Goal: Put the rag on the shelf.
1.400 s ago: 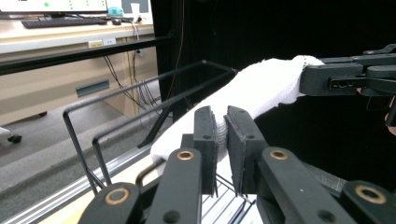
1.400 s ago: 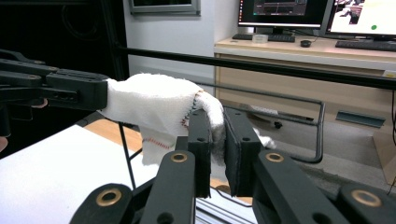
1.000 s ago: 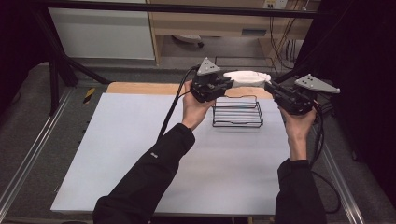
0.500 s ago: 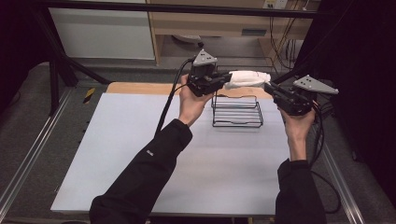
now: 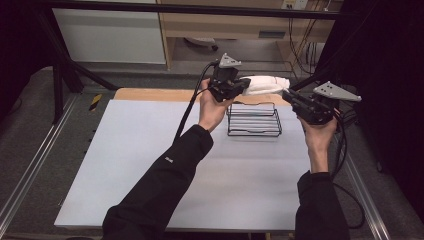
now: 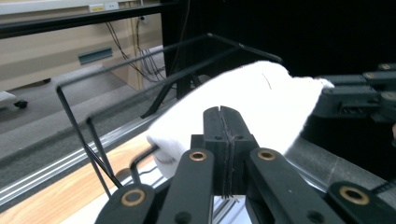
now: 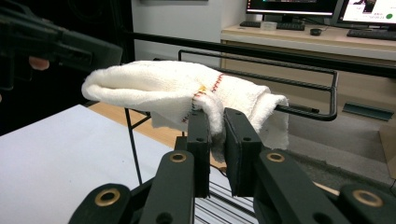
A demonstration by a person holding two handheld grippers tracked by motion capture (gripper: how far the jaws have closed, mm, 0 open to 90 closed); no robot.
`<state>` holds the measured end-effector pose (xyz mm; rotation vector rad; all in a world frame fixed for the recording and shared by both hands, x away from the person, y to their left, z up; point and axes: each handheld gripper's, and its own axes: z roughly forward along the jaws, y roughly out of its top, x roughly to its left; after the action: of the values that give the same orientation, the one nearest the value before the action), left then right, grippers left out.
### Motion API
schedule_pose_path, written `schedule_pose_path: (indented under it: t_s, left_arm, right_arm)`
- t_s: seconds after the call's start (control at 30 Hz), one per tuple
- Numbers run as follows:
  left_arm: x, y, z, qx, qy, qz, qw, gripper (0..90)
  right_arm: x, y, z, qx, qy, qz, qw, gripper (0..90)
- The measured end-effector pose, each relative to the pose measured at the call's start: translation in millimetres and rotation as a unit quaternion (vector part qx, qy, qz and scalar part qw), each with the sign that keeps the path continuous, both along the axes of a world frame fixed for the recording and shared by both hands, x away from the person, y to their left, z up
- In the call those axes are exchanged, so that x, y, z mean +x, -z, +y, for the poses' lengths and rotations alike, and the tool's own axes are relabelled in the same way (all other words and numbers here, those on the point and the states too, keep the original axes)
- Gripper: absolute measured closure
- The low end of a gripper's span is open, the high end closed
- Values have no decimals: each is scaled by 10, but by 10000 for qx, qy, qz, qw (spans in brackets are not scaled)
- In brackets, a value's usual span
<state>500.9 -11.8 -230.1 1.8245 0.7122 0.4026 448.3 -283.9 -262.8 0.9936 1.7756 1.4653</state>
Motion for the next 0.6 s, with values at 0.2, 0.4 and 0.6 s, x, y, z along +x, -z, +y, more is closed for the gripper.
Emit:
schedule_pose_path:
  t_s: [0.2, 0.4, 0.6]
  left_arm:
    - [11, 93, -2, 86, 25, 51, 9999, 897]
    - [12, 119, -8, 179, 18, 43, 9998, 897]
    - [21, 173, -34, 238, 22, 52, 9997, 897]
  right_arm:
    - [-38, -45, 12, -31, -59, -38, 10000, 690]
    - [-69, -142, 49, 113, -205, -169, 9996, 593]
    - [-24, -162, 114, 38, -193, 47, 9998, 774]
